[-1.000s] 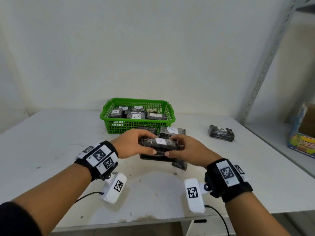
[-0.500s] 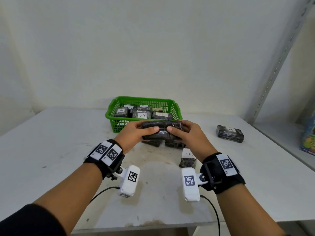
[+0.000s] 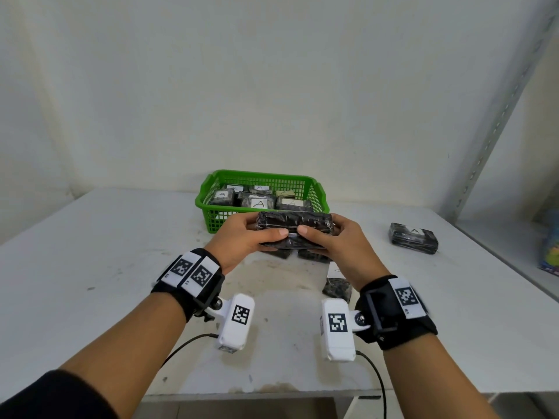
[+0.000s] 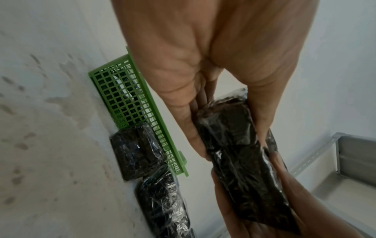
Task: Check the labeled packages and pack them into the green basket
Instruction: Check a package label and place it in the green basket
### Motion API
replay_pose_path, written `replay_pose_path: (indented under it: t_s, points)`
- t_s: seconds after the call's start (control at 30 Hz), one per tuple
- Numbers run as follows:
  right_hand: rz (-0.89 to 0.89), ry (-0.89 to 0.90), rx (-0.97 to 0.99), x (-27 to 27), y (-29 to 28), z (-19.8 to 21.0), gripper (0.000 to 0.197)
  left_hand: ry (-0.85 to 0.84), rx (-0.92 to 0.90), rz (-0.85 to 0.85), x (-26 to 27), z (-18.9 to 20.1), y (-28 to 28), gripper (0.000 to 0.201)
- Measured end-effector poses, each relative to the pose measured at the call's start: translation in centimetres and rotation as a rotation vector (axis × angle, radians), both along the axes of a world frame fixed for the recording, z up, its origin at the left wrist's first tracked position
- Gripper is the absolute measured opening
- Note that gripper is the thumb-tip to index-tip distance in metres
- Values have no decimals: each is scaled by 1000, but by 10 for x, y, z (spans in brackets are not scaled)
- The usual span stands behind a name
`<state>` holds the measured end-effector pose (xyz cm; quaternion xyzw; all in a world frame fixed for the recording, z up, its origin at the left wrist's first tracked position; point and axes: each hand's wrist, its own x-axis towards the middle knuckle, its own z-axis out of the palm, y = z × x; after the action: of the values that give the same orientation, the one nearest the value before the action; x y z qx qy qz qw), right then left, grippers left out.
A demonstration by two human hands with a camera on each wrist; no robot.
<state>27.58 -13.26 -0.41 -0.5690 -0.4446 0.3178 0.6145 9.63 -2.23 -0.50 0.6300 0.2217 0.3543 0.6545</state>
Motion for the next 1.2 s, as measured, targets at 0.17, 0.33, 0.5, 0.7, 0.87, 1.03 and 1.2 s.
replay_pose_path:
  t_s: [0.17,0.33,0.5,0.7,0.87,1.03,1.2]
  points:
    - [57,60,-35,8,-6,3,43,-8,-52,-56,-3,5,1,52]
    - [53,76,-39,10,-6,2,45,-19,-44,-14,-2,5,-3,54]
    - [19,-29,-47,3,-2,6,43,24,-35,-61,2,4,-8,48]
    - [8,-41,-68,2,3,7,43,69,-36,-26,2,6,-3,33]
    - [69,91,-116,13,3,10,71,42,-135,-42,1,7,2,43]
    - [48,89,-102,15,-4,10,45,34,-151,-49,3,6,-1,41]
    - [64,82,-121,9,-2,12,50,64,-103,-68,4,6,-3,36]
